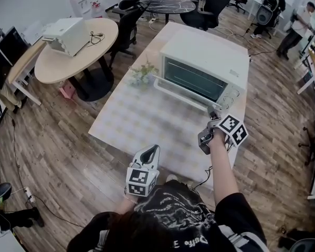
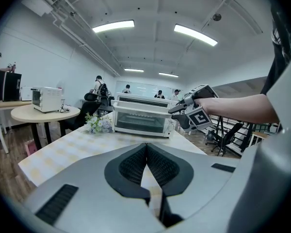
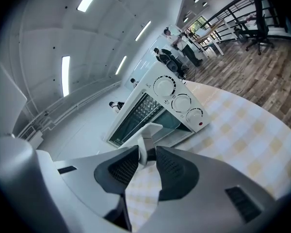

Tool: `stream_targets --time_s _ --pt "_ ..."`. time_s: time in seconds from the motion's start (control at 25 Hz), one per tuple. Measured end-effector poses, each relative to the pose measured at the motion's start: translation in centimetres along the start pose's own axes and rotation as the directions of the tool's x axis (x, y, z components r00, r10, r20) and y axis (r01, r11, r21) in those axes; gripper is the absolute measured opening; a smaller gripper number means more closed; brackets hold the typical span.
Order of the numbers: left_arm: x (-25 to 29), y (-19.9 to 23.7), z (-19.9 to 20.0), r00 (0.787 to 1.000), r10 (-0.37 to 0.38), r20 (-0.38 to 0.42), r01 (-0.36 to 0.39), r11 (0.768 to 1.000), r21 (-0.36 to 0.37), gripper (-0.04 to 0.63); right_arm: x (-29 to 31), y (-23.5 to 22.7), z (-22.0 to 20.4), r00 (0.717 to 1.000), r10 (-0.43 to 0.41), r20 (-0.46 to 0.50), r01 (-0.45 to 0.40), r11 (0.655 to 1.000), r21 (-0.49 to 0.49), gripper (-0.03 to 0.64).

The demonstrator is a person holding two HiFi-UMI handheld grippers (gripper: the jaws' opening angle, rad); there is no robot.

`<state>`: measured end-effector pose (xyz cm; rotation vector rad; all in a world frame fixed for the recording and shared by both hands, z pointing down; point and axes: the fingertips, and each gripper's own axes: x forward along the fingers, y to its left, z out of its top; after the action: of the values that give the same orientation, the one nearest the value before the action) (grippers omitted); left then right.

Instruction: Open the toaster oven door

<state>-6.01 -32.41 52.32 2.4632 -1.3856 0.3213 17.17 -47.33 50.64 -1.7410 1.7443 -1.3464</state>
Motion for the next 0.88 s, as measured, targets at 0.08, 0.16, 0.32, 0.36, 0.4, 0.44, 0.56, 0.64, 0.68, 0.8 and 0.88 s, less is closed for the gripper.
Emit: stream_targets --time_s 0.08,0.16,0.32,0.36,0.4,0.44,0.56,0.64,0.68,0.8,0.88 --pt "-0.1 -0.1 -0.1 1.000 0.001 -0.002 -0.001 1.000 -0.001 0.020 -0.3 -0.2 -0.5 1.000 0.002 0.001 -0.002 1.000 0.001 0.124" --pt "-0.2 0.0 -0.3 1.000 0.009 -0.005 -0.009 1.000 -0.008 0.020 -0.5 -0.4 -0.9 1.000 0.003 -0.001 -0.003 1.000 0.000 0.124" --pt "-0.2 0.3 -0.7 1.000 0.022 -0.011 -0.023 0.999 -0.029 0.020 -1.0 -1.0 -2.0 1.000 -0.010 -0.010 0.010 1.000 -0.012 0.121" --pt "-0.3 0.3 -0.8 1.000 0.023 -0.011 -0.023 0.999 -0.032 0.020 -1.1 -1.2 -2.2 1.000 -0.013 -0.013 0.013 1.000 -0.015 0.121" --pt "-0.3 0.2 -0.7 1.000 0.024 -0.011 -0.024 0.999 -0.033 0.020 -1.3 -1.3 -2.5 1.000 -0.017 -0.017 0.016 1.000 -0.020 0.120" --pt "-0.3 0.2 -0.7 1.000 0.024 -0.011 -0.025 0.999 -0.033 0.020 -1.4 -1.5 -2.8 1.000 -0.020 -0.022 0.020 1.000 -0.024 0.120" --pt "-0.1 0.0 -0.6 1.000 0.024 -0.008 -0.024 0.999 -0.031 0.020 -1.8 -2.0 -3.6 0.999 -0.029 -0.035 0.028 0.999 -0.032 0.113" --pt "-0.2 0.0 -0.8 1.000 0.023 -0.008 -0.023 0.999 -0.032 0.020 -2.0 -2.3 -4.2 0.999 -0.033 -0.041 0.031 0.999 -0.036 0.106" --pt "-0.2 -0.1 -0.9 1.000 0.023 -0.009 -0.024 0.999 -0.032 0.020 -2.1 -2.4 -4.5 0.998 -0.033 -0.044 0.032 0.999 -0.036 0.101" --pt "-0.3 -0.1 -1.2 1.000 0.023 -0.012 -0.023 0.999 -0.033 0.020 -2.3 -2.6 -5.1 0.998 -0.038 -0.054 0.036 0.998 -0.042 0.092" --pt "-0.4 -0.2 -1.4 1.000 0.021 -0.016 -0.022 0.999 -0.032 0.020 -2.3 -2.8 -5.3 0.997 -0.044 -0.056 0.041 0.998 -0.052 0.091"
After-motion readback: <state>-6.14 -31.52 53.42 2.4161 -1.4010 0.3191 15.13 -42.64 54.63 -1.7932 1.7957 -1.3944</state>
